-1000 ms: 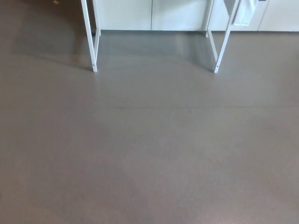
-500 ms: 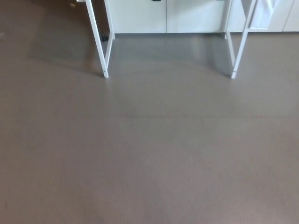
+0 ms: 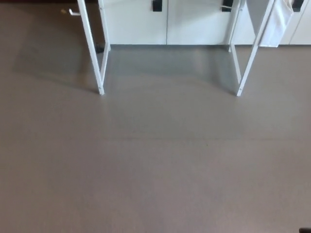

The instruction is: The robot walk towards a table in front and uses its left hand to pickup a tennis ball on the left side and put it in a container on the right hand side

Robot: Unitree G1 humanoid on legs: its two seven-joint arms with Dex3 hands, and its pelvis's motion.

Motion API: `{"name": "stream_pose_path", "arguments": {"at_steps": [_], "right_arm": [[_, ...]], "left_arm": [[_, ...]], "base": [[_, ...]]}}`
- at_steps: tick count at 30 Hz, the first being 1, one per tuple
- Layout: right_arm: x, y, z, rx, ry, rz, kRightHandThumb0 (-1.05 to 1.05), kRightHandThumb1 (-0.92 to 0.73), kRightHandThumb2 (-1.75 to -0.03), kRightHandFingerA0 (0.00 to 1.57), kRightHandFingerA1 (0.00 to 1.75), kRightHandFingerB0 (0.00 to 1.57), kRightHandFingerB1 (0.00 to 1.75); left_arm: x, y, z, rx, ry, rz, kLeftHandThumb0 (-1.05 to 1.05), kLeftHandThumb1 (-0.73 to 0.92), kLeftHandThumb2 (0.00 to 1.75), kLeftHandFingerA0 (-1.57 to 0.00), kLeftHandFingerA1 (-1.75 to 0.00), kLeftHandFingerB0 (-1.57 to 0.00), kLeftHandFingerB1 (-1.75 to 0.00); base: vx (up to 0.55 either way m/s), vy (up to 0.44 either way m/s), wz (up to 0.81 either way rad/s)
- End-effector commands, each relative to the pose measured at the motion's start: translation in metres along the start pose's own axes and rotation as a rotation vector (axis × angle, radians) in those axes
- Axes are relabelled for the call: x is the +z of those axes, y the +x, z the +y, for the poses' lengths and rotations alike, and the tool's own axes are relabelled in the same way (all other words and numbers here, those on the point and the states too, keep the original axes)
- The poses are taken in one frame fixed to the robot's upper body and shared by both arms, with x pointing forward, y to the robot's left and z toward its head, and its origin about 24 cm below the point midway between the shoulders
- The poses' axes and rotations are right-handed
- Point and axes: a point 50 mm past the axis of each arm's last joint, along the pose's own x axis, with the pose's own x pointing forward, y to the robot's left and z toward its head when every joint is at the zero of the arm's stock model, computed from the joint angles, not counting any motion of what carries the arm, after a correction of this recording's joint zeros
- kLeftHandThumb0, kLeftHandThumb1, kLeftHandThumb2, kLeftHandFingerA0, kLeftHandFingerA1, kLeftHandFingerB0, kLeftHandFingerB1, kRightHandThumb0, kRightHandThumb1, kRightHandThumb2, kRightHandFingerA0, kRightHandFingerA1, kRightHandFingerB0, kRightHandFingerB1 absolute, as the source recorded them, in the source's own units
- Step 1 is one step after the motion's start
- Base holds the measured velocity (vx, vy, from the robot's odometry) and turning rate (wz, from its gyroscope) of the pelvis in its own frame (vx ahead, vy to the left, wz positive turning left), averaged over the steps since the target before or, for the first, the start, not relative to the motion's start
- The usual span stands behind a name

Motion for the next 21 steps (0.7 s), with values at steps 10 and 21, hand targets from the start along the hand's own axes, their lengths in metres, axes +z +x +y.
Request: {"name": "stream_pose_path", "arguments": {"at_steps": [10,21], "right_arm": [[-0.002,-0.001,-0.006,-0.02,-0.038,0.027,0.03,-0.46,-0.88,0.24,0.57,0.22,0.53],[-0.02,-0.01,-0.006,-0.02,-0.018,0.061,0.04,-0.61,-0.57,0.3,0.53,0.32,0.45]], "left_arm": [[0.001,0.002,0.002,0.015,-0.003,0.019,0.18,0.37,0.71,-0.39,-0.86,-0.3,-0.62],[-0.014,-0.006,0.001,0.006,0.025,0.052,0.14,0.36,0.7,-0.43,-0.85,-0.3,-0.63]], "base": [[0.28,-0.019,0.01],[0.28,-0.06,0.08]]}}
